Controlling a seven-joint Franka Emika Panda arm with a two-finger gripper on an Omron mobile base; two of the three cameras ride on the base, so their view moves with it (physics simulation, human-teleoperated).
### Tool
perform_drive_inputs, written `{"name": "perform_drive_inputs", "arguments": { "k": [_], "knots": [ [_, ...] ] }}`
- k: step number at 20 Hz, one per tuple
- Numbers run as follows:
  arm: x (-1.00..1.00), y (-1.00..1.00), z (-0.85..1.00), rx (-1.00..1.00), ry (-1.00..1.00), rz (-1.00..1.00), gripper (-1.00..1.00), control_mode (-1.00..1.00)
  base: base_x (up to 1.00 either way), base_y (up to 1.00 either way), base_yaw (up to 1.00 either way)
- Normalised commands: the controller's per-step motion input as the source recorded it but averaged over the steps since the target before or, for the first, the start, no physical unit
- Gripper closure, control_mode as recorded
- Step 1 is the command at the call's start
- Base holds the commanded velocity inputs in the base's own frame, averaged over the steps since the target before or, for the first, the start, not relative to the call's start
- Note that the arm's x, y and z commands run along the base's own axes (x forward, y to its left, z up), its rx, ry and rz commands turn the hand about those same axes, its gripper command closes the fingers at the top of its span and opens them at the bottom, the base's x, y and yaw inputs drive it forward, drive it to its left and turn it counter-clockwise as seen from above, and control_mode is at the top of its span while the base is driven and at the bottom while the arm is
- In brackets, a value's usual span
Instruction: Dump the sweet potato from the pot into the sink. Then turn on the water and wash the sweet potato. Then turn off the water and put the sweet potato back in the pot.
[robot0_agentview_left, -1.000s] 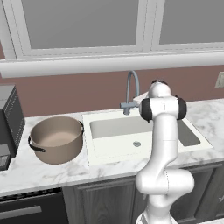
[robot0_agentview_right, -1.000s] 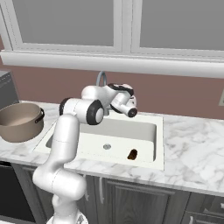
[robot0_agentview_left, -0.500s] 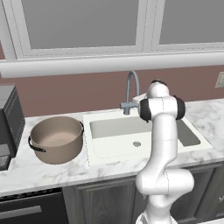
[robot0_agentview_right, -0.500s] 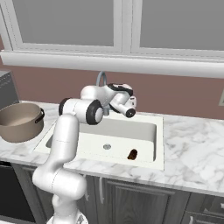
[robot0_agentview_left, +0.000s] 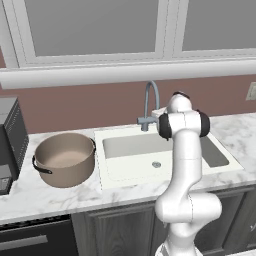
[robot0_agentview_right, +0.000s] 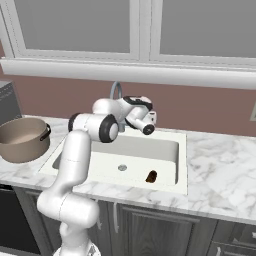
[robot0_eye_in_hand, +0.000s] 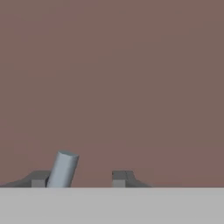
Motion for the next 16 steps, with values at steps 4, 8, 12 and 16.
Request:
{"name": "perform_drive_inputs", "arguments": {
  "k": [4,8,12,16],
  "knots": [
    [0.0,-0.63,-0.55,0.03,0.0,-0.02,1.0,-1.0,0.0,0.0,0.0],
    [0.0,-0.61,-0.57,0.03,0.0,-0.01,1.0,-1.0,0.0,0.0,0.0],
    [0.0,-0.61,-0.58,0.03,0.0,0.0,1.0,-1.0,0.0,0.0,0.0],
    [0.0,-0.62,-0.51,0.05,0.03,0.0,1.0,-1.0,0.0,0.0,0.0]
  ]
}}
